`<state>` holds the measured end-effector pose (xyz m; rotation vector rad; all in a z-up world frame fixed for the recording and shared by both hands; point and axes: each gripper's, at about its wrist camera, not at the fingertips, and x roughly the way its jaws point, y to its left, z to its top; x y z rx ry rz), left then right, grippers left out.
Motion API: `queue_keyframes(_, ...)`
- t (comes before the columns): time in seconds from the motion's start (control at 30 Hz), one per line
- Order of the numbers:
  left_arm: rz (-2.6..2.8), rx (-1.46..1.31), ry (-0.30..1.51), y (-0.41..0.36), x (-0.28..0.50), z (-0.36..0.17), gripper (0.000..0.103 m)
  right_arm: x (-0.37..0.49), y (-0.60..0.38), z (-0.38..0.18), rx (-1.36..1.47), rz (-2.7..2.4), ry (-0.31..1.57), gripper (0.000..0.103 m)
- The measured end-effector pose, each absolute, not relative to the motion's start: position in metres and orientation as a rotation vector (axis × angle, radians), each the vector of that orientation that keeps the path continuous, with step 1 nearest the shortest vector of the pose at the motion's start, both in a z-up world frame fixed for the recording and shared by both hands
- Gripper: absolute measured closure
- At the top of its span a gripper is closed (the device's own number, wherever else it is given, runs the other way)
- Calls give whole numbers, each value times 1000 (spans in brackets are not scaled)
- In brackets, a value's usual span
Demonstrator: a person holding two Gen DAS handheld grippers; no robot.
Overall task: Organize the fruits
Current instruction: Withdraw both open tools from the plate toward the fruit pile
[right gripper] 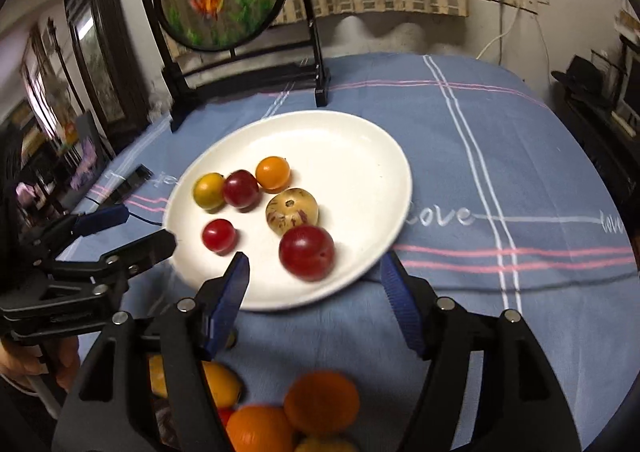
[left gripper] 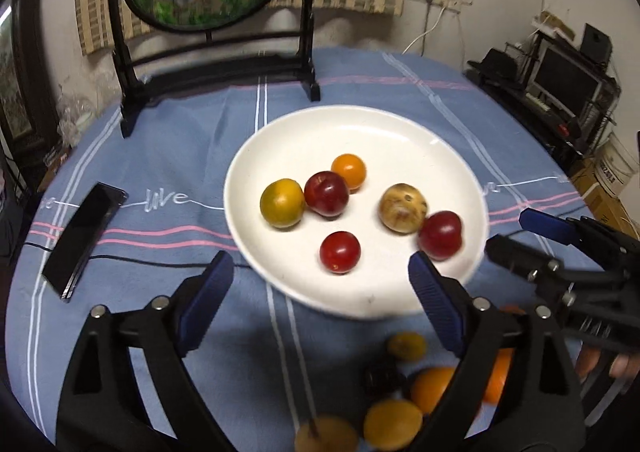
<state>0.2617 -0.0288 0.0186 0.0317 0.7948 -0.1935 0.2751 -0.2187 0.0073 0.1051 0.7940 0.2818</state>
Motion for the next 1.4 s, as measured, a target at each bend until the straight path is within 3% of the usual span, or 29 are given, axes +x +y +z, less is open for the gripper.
queue_keyframes(0.27, -189, -25, 729, 0, 185, 37, 4, 196, -242, 17, 132, 283, 741, 33)
queue_keyframes(0.77, -203, -52, 865, 14, 91, -16, 4, 99, -244, -32, 228, 286, 814, 32)
queue_keyframes(0.83, -207, -41, 875, 13, 85, -20, 4, 90, -239, -33, 209, 295, 814, 28)
queue_keyframes(0.97, -218, -15, 902, 8, 78, -31, 4, 80, -234, -33, 174, 302, 781, 8)
queue_keyframes(1.4, -227, 37, 967, -10, 96, -55, 4, 78, -240, -32, 224, 309, 753, 8)
